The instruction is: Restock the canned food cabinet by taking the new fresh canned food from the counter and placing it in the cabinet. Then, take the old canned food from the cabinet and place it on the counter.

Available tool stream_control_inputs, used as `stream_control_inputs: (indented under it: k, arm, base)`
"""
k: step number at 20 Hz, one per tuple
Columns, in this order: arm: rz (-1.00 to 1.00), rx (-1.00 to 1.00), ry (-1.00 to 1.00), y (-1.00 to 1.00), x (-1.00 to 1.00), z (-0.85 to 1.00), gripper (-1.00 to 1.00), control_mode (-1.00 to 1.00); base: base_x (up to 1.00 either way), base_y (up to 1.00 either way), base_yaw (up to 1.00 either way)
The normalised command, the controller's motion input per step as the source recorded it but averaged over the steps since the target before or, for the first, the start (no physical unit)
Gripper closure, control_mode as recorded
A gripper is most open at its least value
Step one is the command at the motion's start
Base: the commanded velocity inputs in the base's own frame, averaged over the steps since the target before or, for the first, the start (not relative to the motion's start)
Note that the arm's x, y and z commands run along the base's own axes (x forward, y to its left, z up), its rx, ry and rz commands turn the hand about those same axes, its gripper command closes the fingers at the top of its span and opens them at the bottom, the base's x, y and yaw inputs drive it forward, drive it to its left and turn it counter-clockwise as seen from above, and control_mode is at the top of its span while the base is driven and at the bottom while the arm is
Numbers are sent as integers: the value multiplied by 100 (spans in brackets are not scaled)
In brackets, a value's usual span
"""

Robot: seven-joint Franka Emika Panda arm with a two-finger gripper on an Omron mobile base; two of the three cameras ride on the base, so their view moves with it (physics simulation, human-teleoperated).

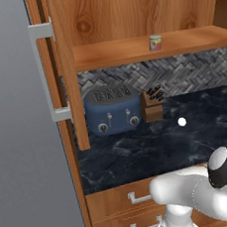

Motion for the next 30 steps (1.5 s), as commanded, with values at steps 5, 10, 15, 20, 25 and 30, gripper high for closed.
stream_control_inputs:
  k: [5, 10, 15, 20, 25, 30]
  arm:
    - [0, 9, 27, -3, -11, -100, 100, -100]
    - [1, 11, 10, -24, 10, -100, 100, -100]
    - [5, 6, 3, -33, 34, -100, 100, -100]
    - [9, 0, 0, -13, 52, -92, 100, -100]
    - [9, 0, -6, -3, 60, -85, 100, -100]
    - [12, -2, -20, -2, 40, -63, 100, -100]
  base:
    - [0, 0, 0]
    - [0, 0, 0]
    - [0, 0, 0]
    - [0, 0, 0]
    - [0, 0, 0]
    - [0, 0, 0]
